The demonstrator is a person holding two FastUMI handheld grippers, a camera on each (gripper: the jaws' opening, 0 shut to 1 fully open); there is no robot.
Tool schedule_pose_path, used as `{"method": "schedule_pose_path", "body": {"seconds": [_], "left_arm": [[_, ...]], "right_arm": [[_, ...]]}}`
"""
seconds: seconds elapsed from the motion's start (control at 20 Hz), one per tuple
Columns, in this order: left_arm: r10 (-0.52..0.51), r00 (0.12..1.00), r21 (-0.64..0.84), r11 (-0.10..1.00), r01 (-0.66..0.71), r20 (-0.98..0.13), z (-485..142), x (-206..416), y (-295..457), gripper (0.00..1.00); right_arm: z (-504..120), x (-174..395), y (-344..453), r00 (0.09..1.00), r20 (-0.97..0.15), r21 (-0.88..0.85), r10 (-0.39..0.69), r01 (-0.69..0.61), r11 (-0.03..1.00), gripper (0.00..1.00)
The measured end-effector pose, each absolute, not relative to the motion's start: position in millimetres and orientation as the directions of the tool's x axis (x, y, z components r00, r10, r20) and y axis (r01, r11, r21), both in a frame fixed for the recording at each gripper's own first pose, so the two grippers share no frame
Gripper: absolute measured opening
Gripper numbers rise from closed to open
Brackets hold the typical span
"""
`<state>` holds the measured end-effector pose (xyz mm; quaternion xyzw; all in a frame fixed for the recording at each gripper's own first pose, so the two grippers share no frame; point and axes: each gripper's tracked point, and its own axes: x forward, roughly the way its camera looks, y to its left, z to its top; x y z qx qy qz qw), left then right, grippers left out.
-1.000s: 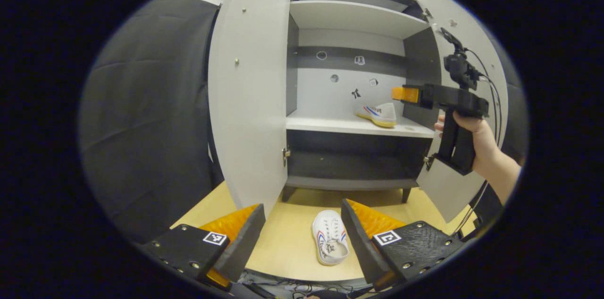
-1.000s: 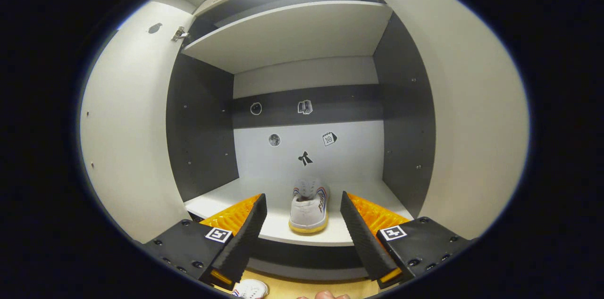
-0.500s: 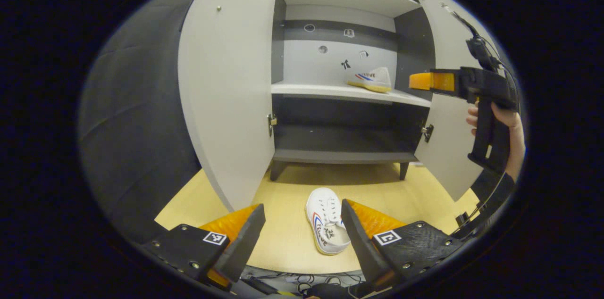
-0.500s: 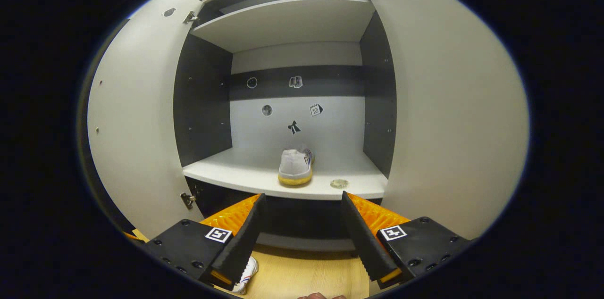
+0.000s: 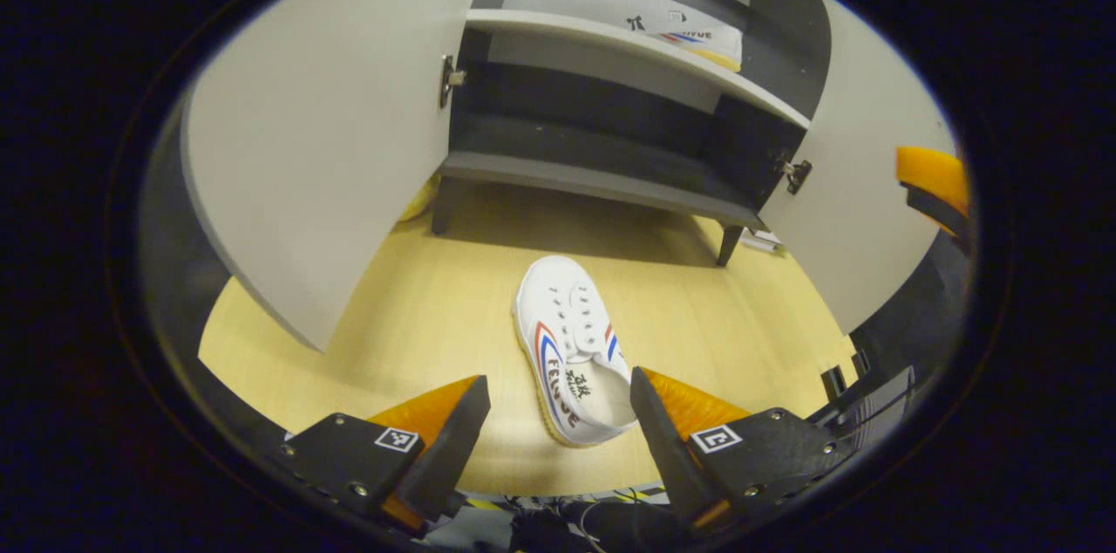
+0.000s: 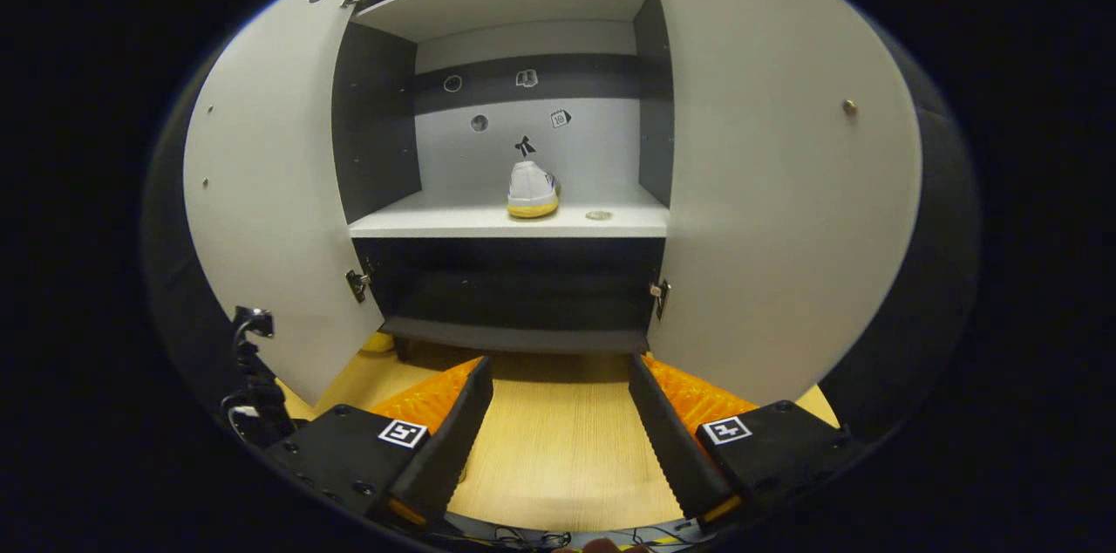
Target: Grab one shoe with the right hand and put it into the shoe cabinet, grab the other shoe with the left hand and put it into the shoe cabinet; then close the right door with the right hand and the left door with the left hand.
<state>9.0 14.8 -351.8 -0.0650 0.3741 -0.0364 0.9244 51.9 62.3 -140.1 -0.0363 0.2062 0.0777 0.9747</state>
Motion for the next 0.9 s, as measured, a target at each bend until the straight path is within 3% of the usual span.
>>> {"method": "schedule_pose_path", "body": {"seconds": [0.2, 0.5, 0.65, 0.75, 0.85, 0.9], "left_arm": [[-0.133, 0.689, -0.17, 0.985, 0.015, -0.712, -383.4, 34.4, 17.6, 0.96], [-0.095, 0.655, -0.118, 0.993, 0.009, -0.75, -411.8, 60.9, 27.2, 0.94], [-0.082, 0.625, -0.123, 0.992, -0.023, -0.776, -426.2, 70.4, 23.7, 0.74], [-0.082, 0.607, -0.127, 0.991, -0.032, -0.791, -432.0, 72.2, 19.7, 0.74], [-0.066, 0.593, -0.123, 0.991, -0.056, -0.802, -433.1, 71.0, 16.5, 0.59], [-0.061, 0.58, -0.122, 0.99, -0.066, -0.812, -436.6, 66.9, 15.8, 0.59]], "right_arm": [[-159.9, 16.9, 42.4, 0.883, -0.464, -0.081, 0.067, -0.117, 0.99, 0.99], [-138.0, -28.3, -9.1, 0.917, -0.397, -0.104, -0.033, -0.009, 0.995, 1.0], [-135.0, -47.8, -56.1, 0.91, -0.392, -0.119, -0.133, 0.094, 0.988, 1.0], [-134.9, -59.0, -87.1, 0.898, -0.396, -0.131, -0.191, 0.15, 0.98, 1.0], [-130.8, -61.7, -112.9, 0.893, -0.395, -0.122, -0.215, 0.181, 0.976, 1.0], [-127.9, -59.9, -122.4, 0.895, -0.387, -0.111, -0.221, 0.192, 0.975, 1.0]]}}
